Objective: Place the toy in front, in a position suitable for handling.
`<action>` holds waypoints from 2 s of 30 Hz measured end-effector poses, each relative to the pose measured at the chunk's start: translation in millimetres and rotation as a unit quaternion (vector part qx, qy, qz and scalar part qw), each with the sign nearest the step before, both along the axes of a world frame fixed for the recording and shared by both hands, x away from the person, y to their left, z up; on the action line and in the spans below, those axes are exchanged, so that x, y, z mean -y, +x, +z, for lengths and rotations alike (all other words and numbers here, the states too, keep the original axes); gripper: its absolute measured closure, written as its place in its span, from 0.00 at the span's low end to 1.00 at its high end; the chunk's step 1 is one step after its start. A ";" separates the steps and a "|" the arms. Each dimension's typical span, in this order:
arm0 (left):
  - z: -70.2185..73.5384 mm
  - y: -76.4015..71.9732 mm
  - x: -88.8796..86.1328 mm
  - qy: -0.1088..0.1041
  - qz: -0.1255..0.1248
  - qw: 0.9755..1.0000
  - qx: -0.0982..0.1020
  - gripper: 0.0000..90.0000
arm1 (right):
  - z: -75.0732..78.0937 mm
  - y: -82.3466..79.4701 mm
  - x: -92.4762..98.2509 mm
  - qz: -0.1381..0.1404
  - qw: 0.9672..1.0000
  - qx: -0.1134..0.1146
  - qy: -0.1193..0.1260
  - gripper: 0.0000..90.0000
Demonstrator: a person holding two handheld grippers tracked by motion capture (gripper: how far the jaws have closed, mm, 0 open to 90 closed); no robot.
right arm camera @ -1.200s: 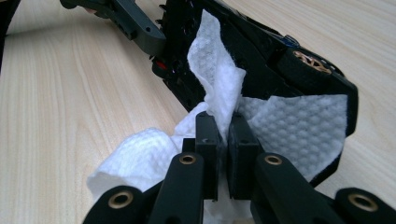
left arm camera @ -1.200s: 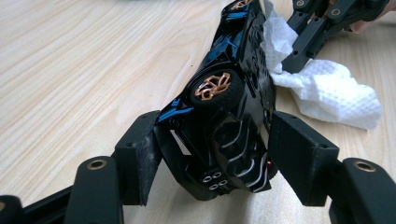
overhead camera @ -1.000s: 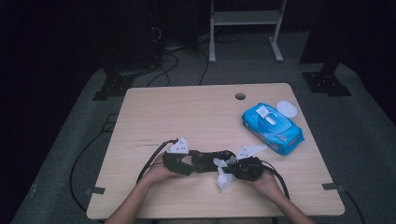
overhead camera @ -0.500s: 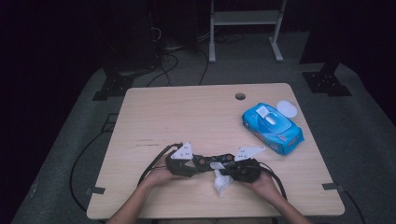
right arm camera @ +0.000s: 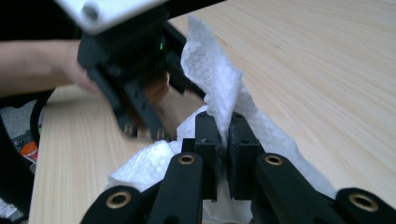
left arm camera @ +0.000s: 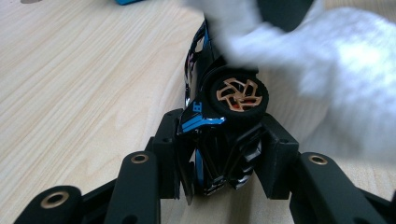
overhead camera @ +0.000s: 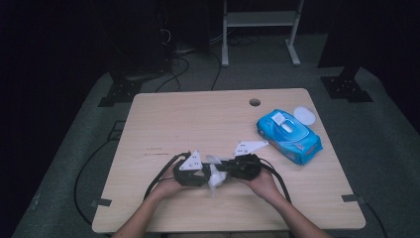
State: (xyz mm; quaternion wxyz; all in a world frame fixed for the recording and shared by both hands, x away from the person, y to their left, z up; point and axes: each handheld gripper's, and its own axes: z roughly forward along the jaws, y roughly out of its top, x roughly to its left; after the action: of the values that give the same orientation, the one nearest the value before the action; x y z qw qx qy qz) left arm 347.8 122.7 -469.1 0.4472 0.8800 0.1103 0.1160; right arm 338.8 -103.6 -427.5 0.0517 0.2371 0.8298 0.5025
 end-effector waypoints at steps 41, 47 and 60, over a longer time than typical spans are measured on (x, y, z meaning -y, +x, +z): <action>1.6 1.8 -16.4 -0.004 0.007 1.000 -0.002 0.64 | -2.9 13.1 1.1 -0.014 0.999 0.029 -0.043 0.93; 1.8 1.7 -14.2 -0.003 0.006 1.000 0.000 0.64 | -3.1 15.5 18.8 -0.043 0.998 0.028 -0.043 0.93; 1.2 2.5 -16.3 -0.006 0.009 1.000 -0.003 0.64 | 0.4 13.4 42.0 -0.066 0.994 0.054 -0.075 0.93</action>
State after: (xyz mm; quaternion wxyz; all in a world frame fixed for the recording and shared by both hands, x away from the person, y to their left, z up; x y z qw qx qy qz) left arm 350.3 139.0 -467.9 0.4512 0.8766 0.1204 0.1164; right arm 352.2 -145.6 -427.0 0.1466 0.2592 0.8437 0.4467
